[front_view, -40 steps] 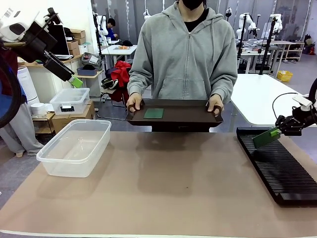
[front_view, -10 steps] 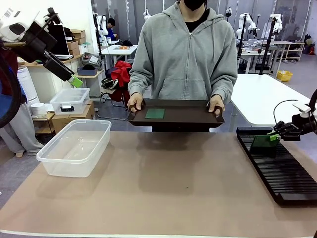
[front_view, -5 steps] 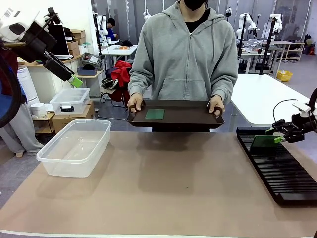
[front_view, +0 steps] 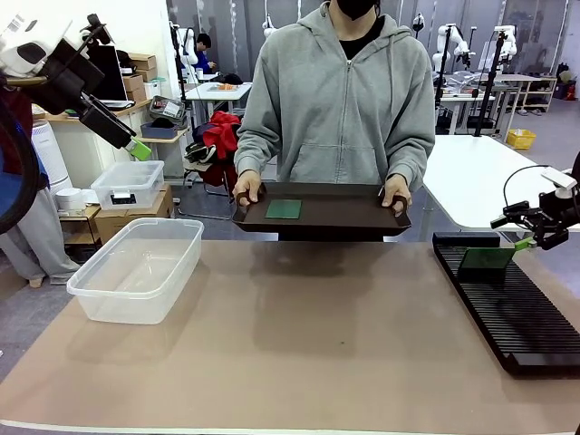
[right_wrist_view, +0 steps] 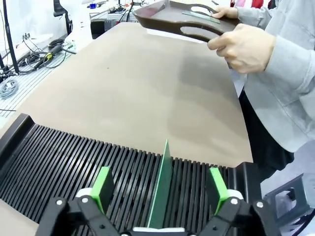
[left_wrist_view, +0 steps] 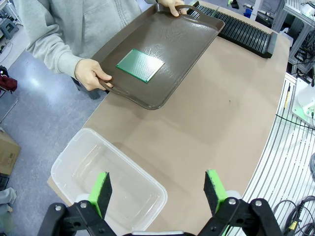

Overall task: Sort PCBs into racks and boxes based on the side picked up.
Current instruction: If the short side of the Blank PCB is picked up, insert it into the PCB Rack ; if the long side is picked up, place it in the Organizing box, then pick up the Blank PCB handed by the Human.

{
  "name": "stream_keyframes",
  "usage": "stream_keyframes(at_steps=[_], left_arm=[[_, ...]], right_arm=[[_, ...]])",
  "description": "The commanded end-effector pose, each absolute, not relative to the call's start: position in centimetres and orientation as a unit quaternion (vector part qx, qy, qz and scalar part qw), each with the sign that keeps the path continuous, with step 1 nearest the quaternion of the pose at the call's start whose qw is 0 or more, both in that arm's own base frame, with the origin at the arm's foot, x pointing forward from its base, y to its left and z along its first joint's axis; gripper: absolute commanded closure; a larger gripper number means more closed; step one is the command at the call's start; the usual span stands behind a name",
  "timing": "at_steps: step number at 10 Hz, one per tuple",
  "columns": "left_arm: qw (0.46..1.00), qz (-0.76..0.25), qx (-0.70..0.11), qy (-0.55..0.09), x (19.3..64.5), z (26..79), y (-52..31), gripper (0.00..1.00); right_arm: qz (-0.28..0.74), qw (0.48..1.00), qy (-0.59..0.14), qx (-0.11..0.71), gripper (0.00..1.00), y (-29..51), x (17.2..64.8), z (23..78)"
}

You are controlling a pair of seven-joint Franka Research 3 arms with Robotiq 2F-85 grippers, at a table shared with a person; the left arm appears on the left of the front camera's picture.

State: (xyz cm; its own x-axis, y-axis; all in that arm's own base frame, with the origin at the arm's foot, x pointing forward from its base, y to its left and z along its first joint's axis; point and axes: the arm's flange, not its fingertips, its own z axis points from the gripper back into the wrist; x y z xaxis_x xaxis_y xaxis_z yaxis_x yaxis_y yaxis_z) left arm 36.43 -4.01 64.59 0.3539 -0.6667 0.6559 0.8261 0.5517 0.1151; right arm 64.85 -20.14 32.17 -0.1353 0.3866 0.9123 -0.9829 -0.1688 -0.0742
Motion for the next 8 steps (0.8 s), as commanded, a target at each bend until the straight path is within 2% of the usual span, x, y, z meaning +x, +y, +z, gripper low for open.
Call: stream_keyframes(at_steps=[1,8], left_arm=[[0.814,-0.459,-0.121,-0.336,36.4,64.4,-3.9,0.00],[0.814,-0.459,-0.121,-0.336,36.4,64.4,-3.9,0.00]], right_arm=[[0.657,0.520,-0.382,0.390,0.00,-19.7,63.8,32.7],[0.655,0.523,-0.376,0.394,0.00,-20.1,64.8,32.8]])
